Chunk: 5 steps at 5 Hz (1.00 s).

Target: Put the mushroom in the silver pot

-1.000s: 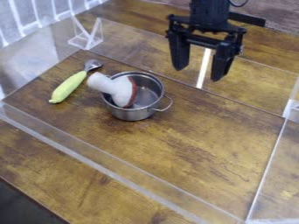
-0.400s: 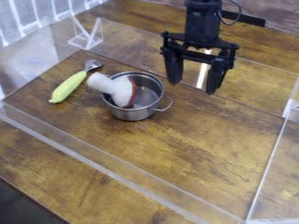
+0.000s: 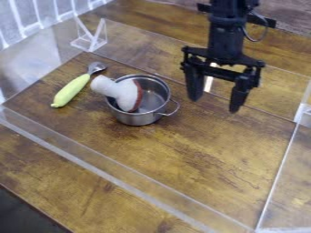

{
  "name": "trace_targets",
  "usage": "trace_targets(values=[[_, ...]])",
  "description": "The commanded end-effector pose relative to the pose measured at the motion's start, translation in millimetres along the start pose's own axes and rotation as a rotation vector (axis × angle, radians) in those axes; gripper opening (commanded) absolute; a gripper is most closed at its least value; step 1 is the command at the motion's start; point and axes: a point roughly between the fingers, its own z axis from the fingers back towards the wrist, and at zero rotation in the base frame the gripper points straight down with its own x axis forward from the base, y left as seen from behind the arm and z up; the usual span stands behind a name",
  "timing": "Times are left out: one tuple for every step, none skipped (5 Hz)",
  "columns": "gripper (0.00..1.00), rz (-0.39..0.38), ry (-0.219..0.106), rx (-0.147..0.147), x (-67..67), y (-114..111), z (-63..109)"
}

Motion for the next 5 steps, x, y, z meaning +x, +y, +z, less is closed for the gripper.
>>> trace_targets(values=[[1.0, -0.055, -0.053, 0.005, -7.3, -18, 15.8], [1.0, -0.091, -0.066, 0.006, -11.7, -23, 19.5], [1.0, -0.096, -0.073, 0.009, -15.3, -20, 25.8], [1.0, -0.102, -0.081, 0.011, -17.2, -17, 31.6], [1.0, -0.088, -0.095, 0.012, -8.6, -13, 50.1]])
